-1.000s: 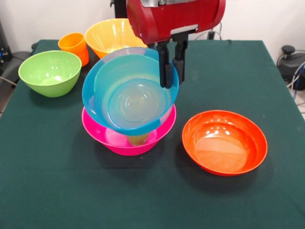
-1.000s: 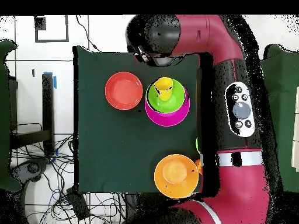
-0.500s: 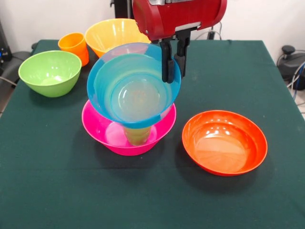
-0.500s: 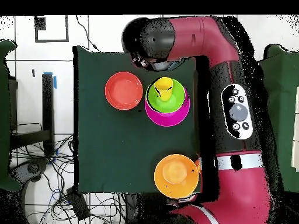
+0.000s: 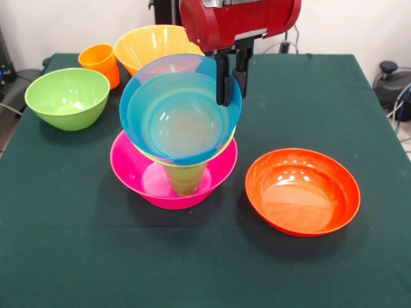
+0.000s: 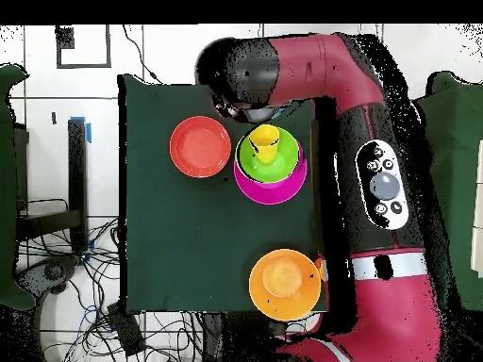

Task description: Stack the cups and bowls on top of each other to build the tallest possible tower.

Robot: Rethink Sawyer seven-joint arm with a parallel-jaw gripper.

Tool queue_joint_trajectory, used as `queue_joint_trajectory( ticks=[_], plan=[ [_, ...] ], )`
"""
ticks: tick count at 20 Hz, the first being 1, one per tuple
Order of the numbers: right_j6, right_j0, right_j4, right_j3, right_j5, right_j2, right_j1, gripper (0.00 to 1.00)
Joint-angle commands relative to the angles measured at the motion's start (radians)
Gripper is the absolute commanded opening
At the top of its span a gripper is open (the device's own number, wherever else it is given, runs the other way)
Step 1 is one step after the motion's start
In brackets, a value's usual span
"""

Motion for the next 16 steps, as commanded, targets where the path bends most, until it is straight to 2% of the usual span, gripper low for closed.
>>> queue_joint_trajectory(
  ticks=[1, 16],
  plan=[
    [-0.269, -0.023, -0.095, 0.118, 0.034, -0.037, 0.005, 0.00],
    [-0.258, -0.024, -0.111, 0.133, 0.025, -0.033, 0.005, 0.00]
  ],
)
